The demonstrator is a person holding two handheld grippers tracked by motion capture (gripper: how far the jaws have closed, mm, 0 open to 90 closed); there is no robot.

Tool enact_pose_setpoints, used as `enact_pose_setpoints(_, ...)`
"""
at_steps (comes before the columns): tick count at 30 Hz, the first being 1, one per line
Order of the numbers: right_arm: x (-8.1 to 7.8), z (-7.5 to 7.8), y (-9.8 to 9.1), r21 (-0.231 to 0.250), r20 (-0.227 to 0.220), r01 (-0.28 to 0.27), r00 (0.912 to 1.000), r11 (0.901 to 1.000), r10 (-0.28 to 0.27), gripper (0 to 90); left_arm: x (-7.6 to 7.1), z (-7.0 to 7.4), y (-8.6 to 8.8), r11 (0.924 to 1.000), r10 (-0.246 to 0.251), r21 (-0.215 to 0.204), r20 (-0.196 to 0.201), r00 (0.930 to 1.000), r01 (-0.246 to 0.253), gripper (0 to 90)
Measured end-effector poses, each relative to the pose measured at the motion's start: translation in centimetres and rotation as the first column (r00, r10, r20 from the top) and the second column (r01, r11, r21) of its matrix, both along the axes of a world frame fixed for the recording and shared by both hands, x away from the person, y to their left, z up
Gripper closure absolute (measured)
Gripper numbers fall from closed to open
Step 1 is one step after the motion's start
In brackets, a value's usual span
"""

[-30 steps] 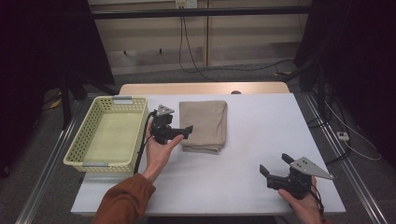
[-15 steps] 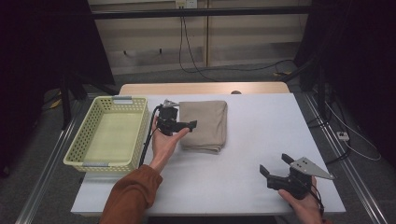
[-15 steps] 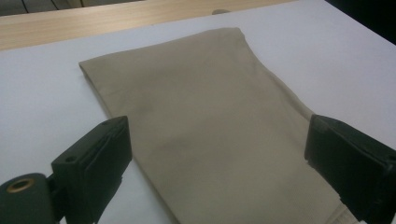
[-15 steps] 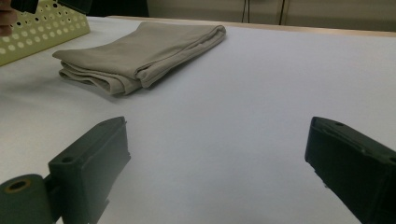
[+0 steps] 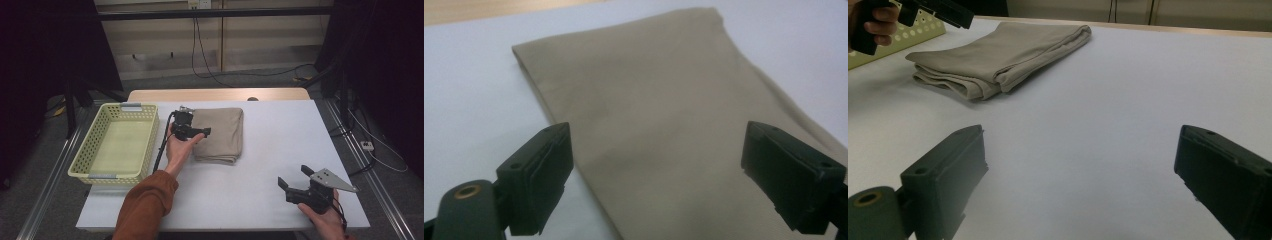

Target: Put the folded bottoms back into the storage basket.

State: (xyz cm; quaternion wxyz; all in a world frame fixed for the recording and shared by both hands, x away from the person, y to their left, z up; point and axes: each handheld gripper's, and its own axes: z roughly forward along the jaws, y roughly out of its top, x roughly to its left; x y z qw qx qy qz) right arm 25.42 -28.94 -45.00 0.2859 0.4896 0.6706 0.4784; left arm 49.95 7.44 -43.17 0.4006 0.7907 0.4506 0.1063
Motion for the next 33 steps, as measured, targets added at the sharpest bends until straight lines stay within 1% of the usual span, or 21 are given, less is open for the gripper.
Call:
enact_pose_setpoints(2,0.0,0.0,0.0,0.0,0.0,-0.002,1.0,1.0,0.002,6.0,0.4,-0.2,-0.1,1.0,-0.004,0.009,-0.003,1.0,0.004,14.1)
enact_pose_setpoints(4,0.0,0.0,0.1,0.0,-0.002,-0.003,1.0,1.0,0.003,6.1,0.8,-0.3,-0.1,0.9999,0.011,0.012,-0.002,0.9999,-0.011,17.2)
enact_pose_setpoints(5,0.0,0.0,0.1,0.0,-0.002,-0.004,1.0,1.0,0.004,6.1,1.0,-0.3,0.0,0.9998,0.015,0.011,-0.012,0.9998,-0.015,18.1)
enact_pose_setpoints(6,0.1,-0.1,0.0,0.004,-0.007,-0.004,1.0,1.0,0.004,6.2,1.3,-0.4,-0.1,0.9995,0.02,0.025,-0.008,0.9998,-0.02,19.1)
enact_pose_setpoints(8,0.1,-0.1,0.0,0.008,-0.008,-0.001,1.0,1.0,0.001,6.2,1.7,-0.4,-0.1,0.9993,0.034,0.018,-0.029,0.999,-0.033,18.7)
enact_pose_setpoints(10,0.2,-0.2,-0.1,0.013,-0.015,0.002,0.9999,0.9999,-0.001,6.2,2.0,-0.5,-0.4,0.9989,0.035,0.034,-0.043,0.9985,-0.033,13.8)
enact_pose_setpoints(12,0.3,-0.2,-0.1,0.014,-0.02,0.002,0.9998,0.9999,-0.002,6.2,2.2,-0.8,-0.5,0.9982,0.049,0.036,-0.043,0.9979,-0.048,15.4)
enact_pose_setpoints(14,0.2,-0.2,-0.1,0.014,-0.019,0.001,0.9998,0.9999,-0.001,6.2,2.4,-1.2,-0.5,0.9979,0.055,0.038,-0.068,0.9962,-0.052,15.5)
enact_pose_setpoints(16,0.1,-0.1,0.0,0.012,-0.017,-0.002,0.9999,0.9999,0.002,6.2,2.3,-1.5,-0.8,0.9961,0.061,0.068,-0.062,0.9962,-0.057,15.7)
enact_pose_setpoints(17,0.1,-0.1,0.0,0.014,-0.015,-0.002,0.9999,0.9999,0.003,6.2,2.3,-1.7,-0.8,0.9949,0.055,0.088,-0.063,0.9965,-0.05,16.4)
enact_pose_setpoints(20,0.1,-0.1,0.0,0.012,-0.016,-0.003,0.9999,0.9999,0.003,6.4,2.6,-2.1,-0.6,0.9936,0.087,0.082,-0.097,0.9915,-0.079,16.8)
enact_pose_setpoints(22,0.1,-0.1,0.0,0.004,-0.015,-0.006,0.9999,1.0,0.006,6.4,2.7,-2.3,-0.5,0.9921,0.094,0.092,-0.099,0.9906,-0.085,16.9)
enact_pose_setpoints(23,0.1,-0.1,0.0,0.003,-0.015,-0.008,0.9999,1.0,0.008,6.4,2.7,-2.4,-0.4,0.9915,0.104,0.089,-0.105,0.989,-0.095,16.9)
enact_pose_setpoints(24,0.1,-0.1,0.0,0.004,-0.016,-0.01,0.9998,0.9999,0.01,6.5,2.7,-2.4,-0.2,0.9922,0.099,0.085,-0.103,0.9897,-0.09,17.2)
enact_pose_setpoints(26,0.0,-0.1,0.1,0.004,-0.014,-0.012,0.9998,0.9999,0.012,6.5,2.6,-2.3,-0.2,0.9911,0.118,0.075,-0.11,0.9869,-0.11,19.0)
enact_pose_setpoints(27,0.1,-0.1,0.1,0.003,-0.016,-0.015,0.9998,0.9999,0.015,6.5,2.5,-2.4,-0.1,0.991,0.124,0.065,-0.111,0.9861,-0.117,19.0)
enact_pose_setpoints(28,0.1,-0.2,0.1,-0.001,-0.023,-0.021,0.9995,0.9998,0.021,6.5,2.4,-2.4,0.0,0.9914,0.128,0.044,-0.124,0.984,-0.123,21.7)
enact_pose_setpoints(29,0.1,-0.2,0.1,-0.001,-0.023,-0.021,0.9995,0.9998,0.021,6.5,2.3,-2.4,0.0,0.99,0.139,0.044,-0.12,0.983,-0.134,21.7)
enact_pose_setpoints(30,0.1,-0.2,0.2,0.003,-0.025,-0.023,0.9994,0.9997,0.023,6.4,2.2,-2.3,0.2,0.9905,0.135,0.044,-0.126,0.9828,-0.13,28.9)
enact_pose_setpoints(31,0.1,-0.1,0.2,0.004,-0.025,-0.023,0.9994,0.9997,0.023,6.4,2.1,-2.3,0.2,0.9913,0.132,0.026,-0.135,0.982,-0.129,36.1)
enact_pose_setpoints(33,0.1,-0.1,0.2,0.004,-0.025,-0.024,0.9994,0.9997,0.024,6.4,2.0,-2.2,0.4,0.9948,0.1,-0.003,-0.165,0.9811,-0.102,41.0)
